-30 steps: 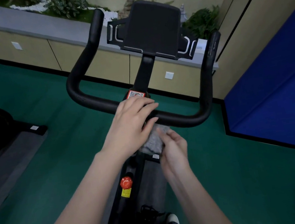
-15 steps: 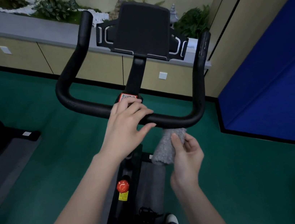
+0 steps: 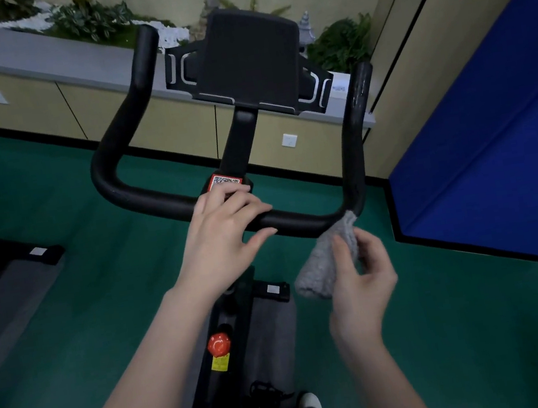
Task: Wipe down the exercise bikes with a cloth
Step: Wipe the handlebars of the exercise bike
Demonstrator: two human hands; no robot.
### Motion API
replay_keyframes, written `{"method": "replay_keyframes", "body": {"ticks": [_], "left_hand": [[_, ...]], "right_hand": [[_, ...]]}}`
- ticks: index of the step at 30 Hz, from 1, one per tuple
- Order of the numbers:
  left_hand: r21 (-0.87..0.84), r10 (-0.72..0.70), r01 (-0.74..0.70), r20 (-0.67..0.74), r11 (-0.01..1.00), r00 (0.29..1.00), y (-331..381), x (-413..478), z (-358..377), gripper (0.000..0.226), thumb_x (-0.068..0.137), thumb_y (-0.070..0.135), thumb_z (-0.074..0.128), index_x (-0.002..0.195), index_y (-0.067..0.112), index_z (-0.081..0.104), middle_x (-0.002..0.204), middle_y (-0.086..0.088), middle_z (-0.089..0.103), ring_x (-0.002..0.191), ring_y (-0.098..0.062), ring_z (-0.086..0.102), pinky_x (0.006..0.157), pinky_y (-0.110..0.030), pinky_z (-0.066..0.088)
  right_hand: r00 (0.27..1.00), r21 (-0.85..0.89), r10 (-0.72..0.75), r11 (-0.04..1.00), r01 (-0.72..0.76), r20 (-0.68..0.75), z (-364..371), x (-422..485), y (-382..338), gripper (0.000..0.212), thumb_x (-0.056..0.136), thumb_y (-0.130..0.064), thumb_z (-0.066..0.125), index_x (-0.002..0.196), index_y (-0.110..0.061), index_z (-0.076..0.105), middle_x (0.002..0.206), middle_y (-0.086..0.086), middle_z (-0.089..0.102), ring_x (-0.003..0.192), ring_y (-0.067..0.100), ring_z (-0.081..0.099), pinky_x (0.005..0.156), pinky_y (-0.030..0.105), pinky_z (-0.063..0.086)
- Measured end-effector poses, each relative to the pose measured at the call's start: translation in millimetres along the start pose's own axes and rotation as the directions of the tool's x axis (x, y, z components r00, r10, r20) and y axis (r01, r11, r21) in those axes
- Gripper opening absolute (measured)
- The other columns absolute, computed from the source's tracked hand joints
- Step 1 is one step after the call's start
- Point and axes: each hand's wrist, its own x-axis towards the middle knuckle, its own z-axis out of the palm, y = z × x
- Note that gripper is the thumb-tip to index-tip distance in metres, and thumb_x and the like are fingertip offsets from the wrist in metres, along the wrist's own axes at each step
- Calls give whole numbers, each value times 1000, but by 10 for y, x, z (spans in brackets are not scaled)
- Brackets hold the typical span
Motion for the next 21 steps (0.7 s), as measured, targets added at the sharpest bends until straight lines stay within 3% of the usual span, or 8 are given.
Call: {"method": "replay_keyframes", "body": {"ticks": [2,5,6,8,10,14,17,21], "left_hand": [[-3,2,-2,-8,1000,1000,-6,-1,4,31,78,39,71,103,21,70,100,13,65,114,-14,47,96,-25,24],[-11,5,-6,-19,1000,1000,-4,-1,13,31,77,38,72,102,21,70,99,13,65,114,-14,47,96,-25,24],[-12,7,-7,-21,1000,1000,-4,-2,13,31,77,38,72,103,21,70,99,13,65,114,-14,47,96,-25,25],[-11,10,-10,-22,1000,1000,-7,-5,14,31,77,38,72,103,21,70,99,12,65,114,-14,47,95,-27,26],[-6,12,-12,-20,1000,1000,-9,-6,11,30,78,38,71,103,21,70,99,12,65,114,-15,47,96,-28,27],[-8,12,-12,-29,1000,1000,-8,0,8,30,77,37,72,101,20,70,98,11,66,113,-15,47,95,-27,26],[-13,11,-11,-31,1000,999,1,-1,2,30,76,35,74,101,19,71,98,11,66,112,-15,48,94,-27,27],[-13,16,-16,-13,1000,1000,3,-9,-20,30,77,35,74,103,20,70,99,11,65,113,-17,49,96,-27,27]], "right_hand": [[999,0,-45,999,45,-9,-131,96,-82,14,85,-7,66,97,-13,68,102,12,65,101,26,62,92,45,52],[955,-203,-293,933,297,52,-205,325,-255,19,82,-3,69,93,-20,68,104,12,61,92,0,57,81,7,46],[930,-286,-348,885,368,119,-184,417,-293,20,81,-2,70,95,-17,69,103,10,61,90,-4,55,79,3,43],[884,-413,-380,784,464,271,-121,565,-348,19,80,-1,71,98,-10,72,98,3,63,89,3,56,79,6,41],[845,-486,-371,697,527,385,-81,643,-388,18,81,-4,71,98,-7,73,92,-7,61,92,13,58,79,10,39],[738,-491,-308,587,644,600,-28,735,-511,15,82,-12,72,97,-12,75,85,-10,64,83,9,60,69,6,39],[648,-510,-109,524,682,754,108,877,-631,10,86,-16,69,94,-13,74,85,-4,71,80,8,61,66,8,40],[566,-547,88,411,729,820,230,1084,-792,13,86,-19,68,95,-12,74,86,-2,67,83,9,59,70,19,41]]}}
